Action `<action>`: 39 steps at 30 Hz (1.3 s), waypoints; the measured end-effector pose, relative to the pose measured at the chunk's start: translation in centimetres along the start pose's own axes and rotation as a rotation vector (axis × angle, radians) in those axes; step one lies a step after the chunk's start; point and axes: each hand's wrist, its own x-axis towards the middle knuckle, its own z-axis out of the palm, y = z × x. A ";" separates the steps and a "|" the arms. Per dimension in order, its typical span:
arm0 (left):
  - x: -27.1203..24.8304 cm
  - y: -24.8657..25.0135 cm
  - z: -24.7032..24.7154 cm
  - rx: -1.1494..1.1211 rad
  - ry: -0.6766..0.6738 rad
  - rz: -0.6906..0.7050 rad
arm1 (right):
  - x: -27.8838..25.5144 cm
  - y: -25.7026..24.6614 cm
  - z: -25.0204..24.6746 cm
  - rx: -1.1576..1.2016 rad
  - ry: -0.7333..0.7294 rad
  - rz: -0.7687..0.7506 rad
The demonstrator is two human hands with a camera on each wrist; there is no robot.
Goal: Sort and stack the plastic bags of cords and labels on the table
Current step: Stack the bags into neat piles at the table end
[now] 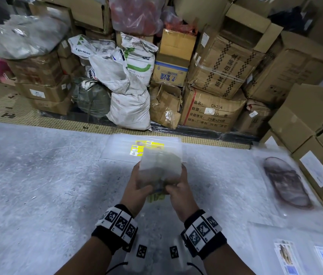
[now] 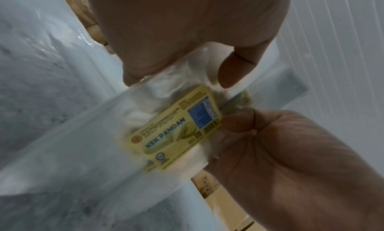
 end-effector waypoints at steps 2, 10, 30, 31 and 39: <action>0.1 -0.1 -0.3 0.019 -0.009 0.004 | 0.1 0.2 -0.1 -0.008 0.004 0.009; 0.2 -0.9 1.2 0.029 0.016 0.032 | 0.4 0.3 0.4 0.024 0.035 0.036; 0.1 -0.6 -1.0 0.033 -0.096 -0.018 | -0.1 1.0 -0.4 0.024 -0.012 0.007; 0.0 -0.5 -0.8 0.027 -0.101 -0.018 | -0.1 1.0 -0.3 0.033 -0.013 0.007; -0.4 -0.4 0.6 -0.090 -0.034 -0.008 | 0.1 0.9 -0.1 0.029 -0.009 0.013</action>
